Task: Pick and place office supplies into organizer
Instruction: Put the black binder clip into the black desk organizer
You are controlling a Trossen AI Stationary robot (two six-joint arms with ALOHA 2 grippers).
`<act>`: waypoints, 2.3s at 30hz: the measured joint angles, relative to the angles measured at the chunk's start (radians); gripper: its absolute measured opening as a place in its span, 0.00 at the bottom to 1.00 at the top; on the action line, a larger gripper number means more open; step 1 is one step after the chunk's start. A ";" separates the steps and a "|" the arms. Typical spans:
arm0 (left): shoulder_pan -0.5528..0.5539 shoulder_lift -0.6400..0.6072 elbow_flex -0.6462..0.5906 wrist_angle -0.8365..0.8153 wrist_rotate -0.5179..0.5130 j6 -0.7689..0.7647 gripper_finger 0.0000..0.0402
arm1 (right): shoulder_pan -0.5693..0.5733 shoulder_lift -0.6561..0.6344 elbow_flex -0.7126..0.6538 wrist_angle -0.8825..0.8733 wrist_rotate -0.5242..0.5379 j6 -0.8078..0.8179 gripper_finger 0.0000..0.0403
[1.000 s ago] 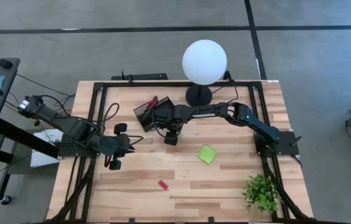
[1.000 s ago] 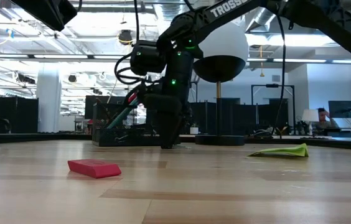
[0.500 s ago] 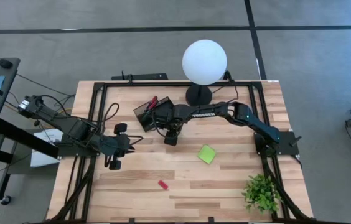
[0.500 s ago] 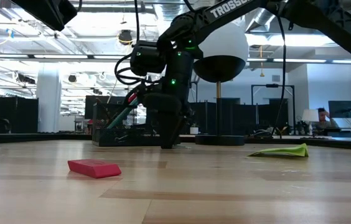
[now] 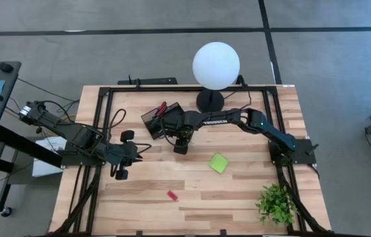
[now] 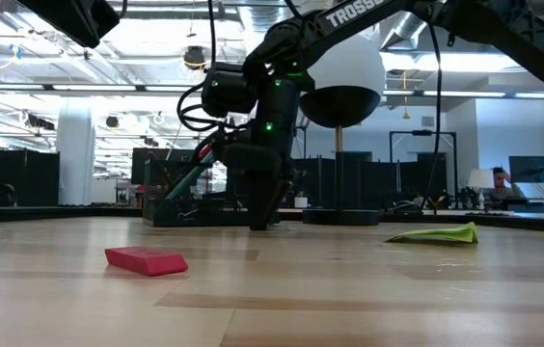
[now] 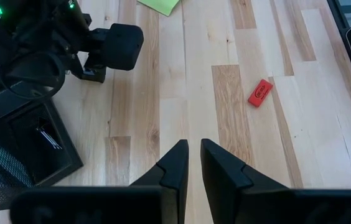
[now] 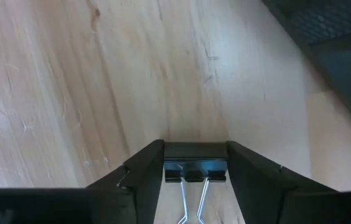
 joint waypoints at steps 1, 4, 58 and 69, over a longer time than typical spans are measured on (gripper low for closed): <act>0.000 0.000 0.000 0.000 0.000 0.000 0.10 | 0.001 0.000 0.000 0.000 0.004 -0.009 0.43; 0.000 0.000 0.000 0.000 0.000 0.000 0.10 | 0.003 0.000 0.000 0.003 0.007 -0.041 0.40; 0.000 0.000 0.000 0.000 0.000 0.000 0.10 | 0.002 0.000 -0.002 0.004 -0.015 -0.045 0.34; 0.000 0.000 0.000 0.000 0.000 0.000 0.10 | 0.003 0.000 -0.002 0.007 -0.015 -0.045 0.43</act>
